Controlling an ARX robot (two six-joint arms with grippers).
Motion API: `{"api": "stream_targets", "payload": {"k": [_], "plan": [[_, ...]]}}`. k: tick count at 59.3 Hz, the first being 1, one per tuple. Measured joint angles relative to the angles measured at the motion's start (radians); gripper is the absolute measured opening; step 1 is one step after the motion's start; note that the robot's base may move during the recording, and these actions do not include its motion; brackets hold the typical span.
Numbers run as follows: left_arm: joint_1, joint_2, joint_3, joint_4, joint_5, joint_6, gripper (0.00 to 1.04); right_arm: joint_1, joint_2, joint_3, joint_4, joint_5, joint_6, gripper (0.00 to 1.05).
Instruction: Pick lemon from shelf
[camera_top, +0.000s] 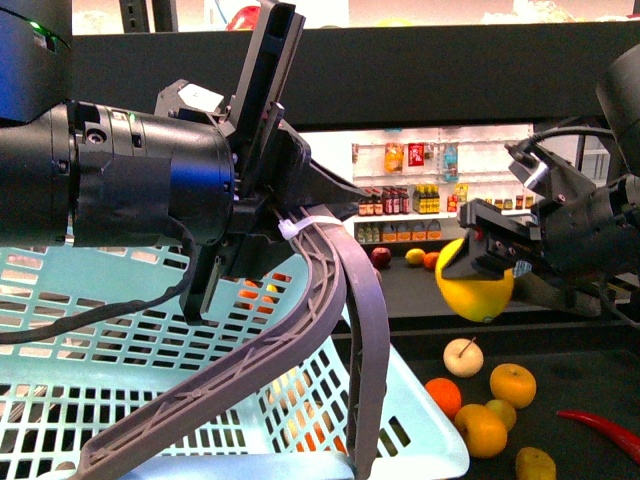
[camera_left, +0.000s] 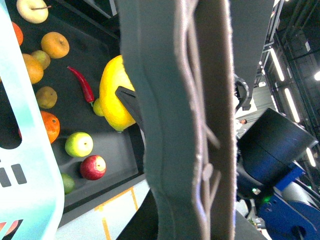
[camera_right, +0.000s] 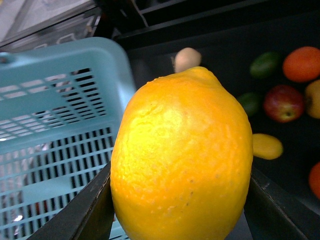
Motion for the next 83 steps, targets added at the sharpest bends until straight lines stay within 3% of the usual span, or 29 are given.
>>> {"api": "stream_targets", "payload": {"k": [18, 49, 64, 83], "plan": [[0.000, 0.000, 0.000, 0.000, 0.001, 0.000, 0.07, 0.127, -0.029, -0.053, 0.008, -0.001, 0.042, 0.62], [0.000, 0.000, 0.000, 0.000, 0.000, 0.000, 0.07, 0.216, -0.001, -0.121, 0.051, 0.005, 0.058, 0.62], [0.000, 0.000, 0.000, 0.000, 0.000, 0.000, 0.07, 0.219, 0.000, -0.122, 0.082, -0.002, 0.058, 0.98], [0.000, 0.000, 0.000, 0.001, 0.001, -0.003, 0.07, 0.115, -0.010, -0.096, 0.109, -0.029, 0.051, 0.97]]}}
